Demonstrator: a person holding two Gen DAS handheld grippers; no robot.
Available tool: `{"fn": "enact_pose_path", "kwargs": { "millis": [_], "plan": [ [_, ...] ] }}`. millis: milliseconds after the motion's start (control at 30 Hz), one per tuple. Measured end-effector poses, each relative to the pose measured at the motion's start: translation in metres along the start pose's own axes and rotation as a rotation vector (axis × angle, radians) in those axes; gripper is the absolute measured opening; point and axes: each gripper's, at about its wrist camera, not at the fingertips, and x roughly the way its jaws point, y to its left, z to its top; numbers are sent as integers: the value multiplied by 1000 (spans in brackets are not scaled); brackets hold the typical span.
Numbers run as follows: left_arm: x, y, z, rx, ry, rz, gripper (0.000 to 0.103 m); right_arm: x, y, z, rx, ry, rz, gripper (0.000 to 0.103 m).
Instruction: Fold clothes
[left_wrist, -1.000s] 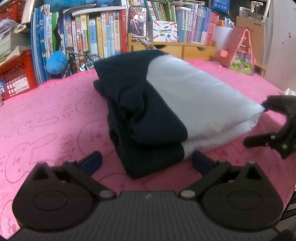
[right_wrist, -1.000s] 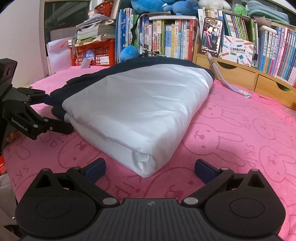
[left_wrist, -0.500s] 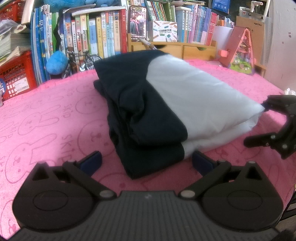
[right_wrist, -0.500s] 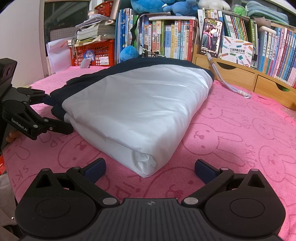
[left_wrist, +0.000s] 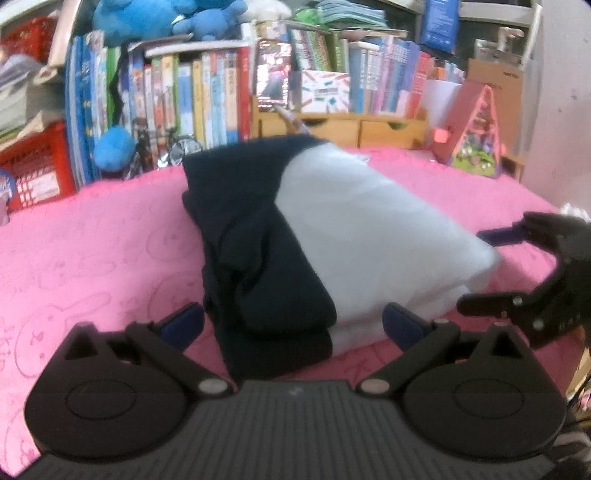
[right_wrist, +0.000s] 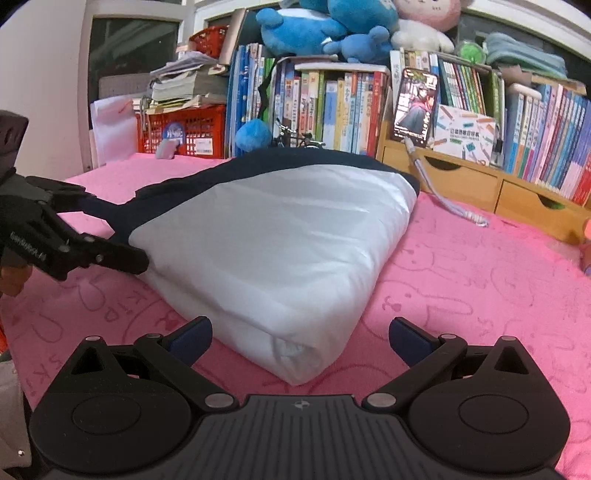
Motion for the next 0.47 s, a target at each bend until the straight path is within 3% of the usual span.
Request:
{"fn": "enact_pose_path", "kwargs": {
  "millis": [467],
  "plan": [
    [5,5,-1,-69,6,14,103,3,3,-4,-11,16,-10,103]
  ]
}}
